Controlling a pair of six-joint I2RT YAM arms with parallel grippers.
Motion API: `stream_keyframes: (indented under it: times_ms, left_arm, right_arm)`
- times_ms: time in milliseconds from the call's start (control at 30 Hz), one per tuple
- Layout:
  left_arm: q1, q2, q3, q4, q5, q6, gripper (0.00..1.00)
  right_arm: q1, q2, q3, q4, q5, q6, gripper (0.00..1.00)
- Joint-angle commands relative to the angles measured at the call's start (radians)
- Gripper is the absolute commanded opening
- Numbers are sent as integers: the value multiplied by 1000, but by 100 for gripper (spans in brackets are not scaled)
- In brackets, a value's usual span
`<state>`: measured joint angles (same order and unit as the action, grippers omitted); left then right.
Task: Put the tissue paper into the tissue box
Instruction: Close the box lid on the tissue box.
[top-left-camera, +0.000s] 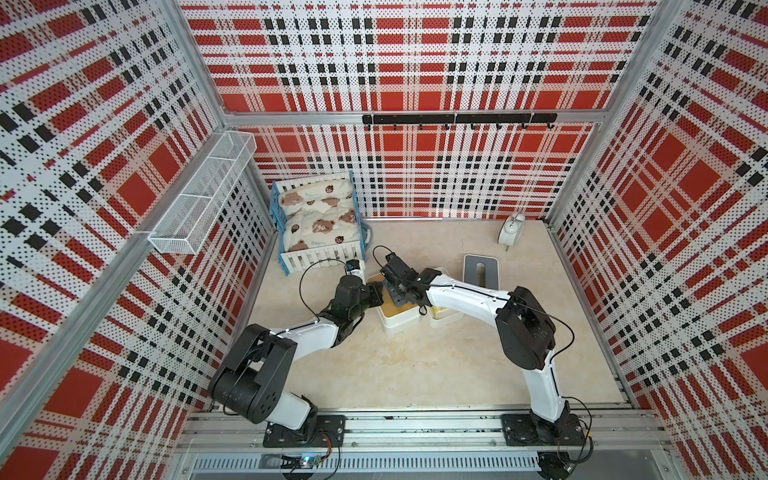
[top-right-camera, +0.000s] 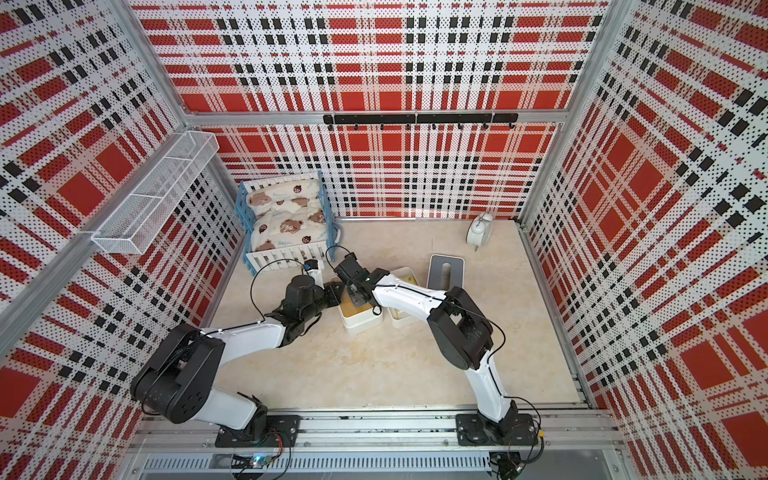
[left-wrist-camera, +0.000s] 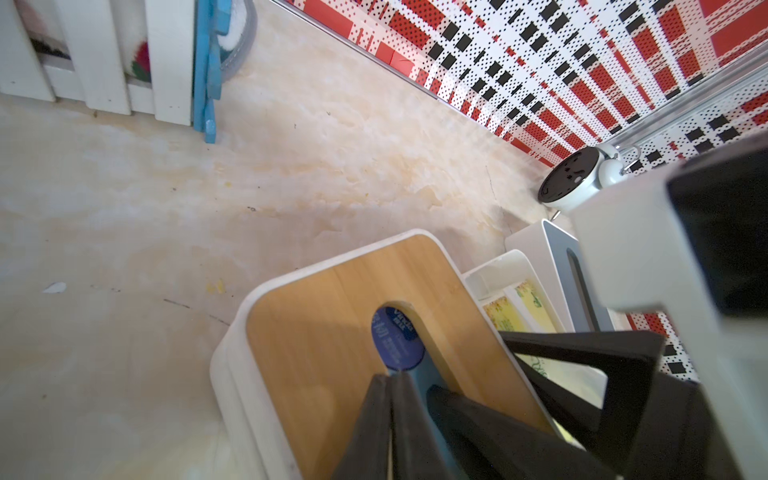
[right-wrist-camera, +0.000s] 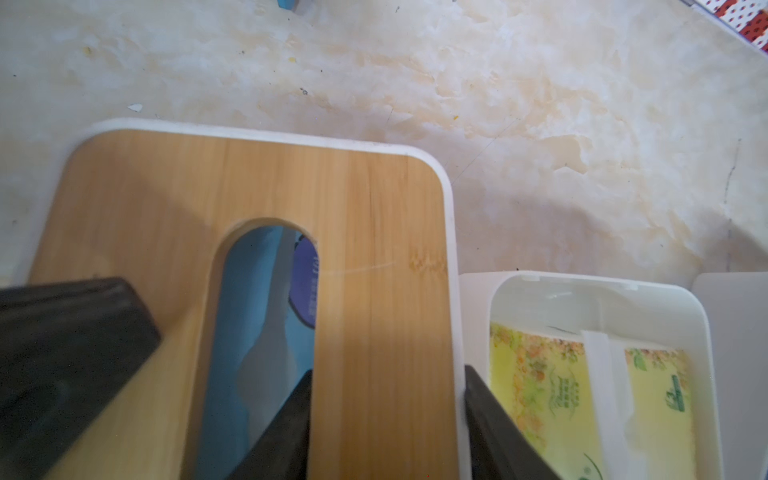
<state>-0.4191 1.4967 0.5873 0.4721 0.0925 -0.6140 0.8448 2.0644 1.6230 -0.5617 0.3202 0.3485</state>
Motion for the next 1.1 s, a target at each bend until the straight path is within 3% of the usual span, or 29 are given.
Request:
stream_keyframes:
  times_ms: [0,267,433,567,833,900,1000,1067]
  left_arm:
    - [8,-16,-24,-16,18,-10,10]
    - [23,-60,-47,-15,16,-11,10]
    - [25,-67,-53,-10,17,-10,9]
    - [31,-82,-57,-10,19,-10,10]
    - [45,-117,-75,-10,18,-8,9]
    - [52,-128,-82,-10,15,-7,9]
    - [69,-138,-93,-10,14,-3,9]
    - [94,-133,-95,-10,15,3,9]
  right_arm:
    - [-65,-66,-24,-25,-210,25,60]
    - [-102,-61,146,-271,-350,-48,72]
    - [-105,0,277,-433,-352,-89,75]
    - [-105,47,350,-547,-286,-101,80]
    - [-106,104,371,-588,-277,-112,85]
    - [-107,119,384,-593,-273,-114,84]
    - [-107,131,400,-592,-283,-115,65]
    - [-107,137,408,-593,-285,-118,58]
